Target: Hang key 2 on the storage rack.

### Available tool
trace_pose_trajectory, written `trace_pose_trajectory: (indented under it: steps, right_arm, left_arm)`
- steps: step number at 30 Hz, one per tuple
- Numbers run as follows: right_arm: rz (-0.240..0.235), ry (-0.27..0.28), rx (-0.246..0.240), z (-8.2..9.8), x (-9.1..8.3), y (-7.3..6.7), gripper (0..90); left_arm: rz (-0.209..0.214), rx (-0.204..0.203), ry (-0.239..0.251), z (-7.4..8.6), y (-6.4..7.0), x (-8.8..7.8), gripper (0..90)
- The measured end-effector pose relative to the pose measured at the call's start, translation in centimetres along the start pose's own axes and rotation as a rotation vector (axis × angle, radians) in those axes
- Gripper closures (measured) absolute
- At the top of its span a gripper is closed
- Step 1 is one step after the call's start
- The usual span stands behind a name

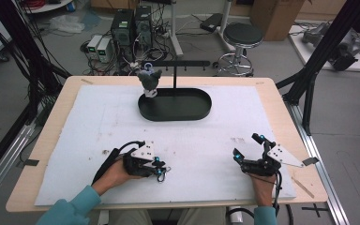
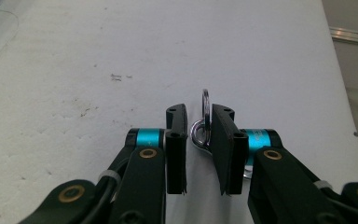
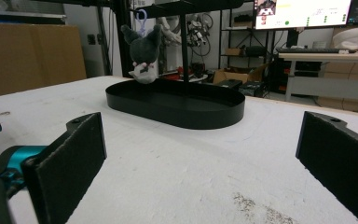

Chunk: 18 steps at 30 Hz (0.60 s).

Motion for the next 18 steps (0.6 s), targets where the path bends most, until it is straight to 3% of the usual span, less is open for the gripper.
trace_pose_trajectory:
  steps: [18]
  right_arm:
    - [-0.001,-0.003,0.003,0.01,-0.02,-0.02,0.7]
  left_arm:
    - [0.007,0.005,-0.007,-0.21,0.14,0.33,87.4]
Point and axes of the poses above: each handheld gripper's, and its own axes: x roughly forward along the jaws, z roughly out of its underside, y roughly to its right, the point moved 3 cm from there along x, roughly forward along the jaws, and after that the axes turned 9 degrees about -y, right-handed, at the moved point
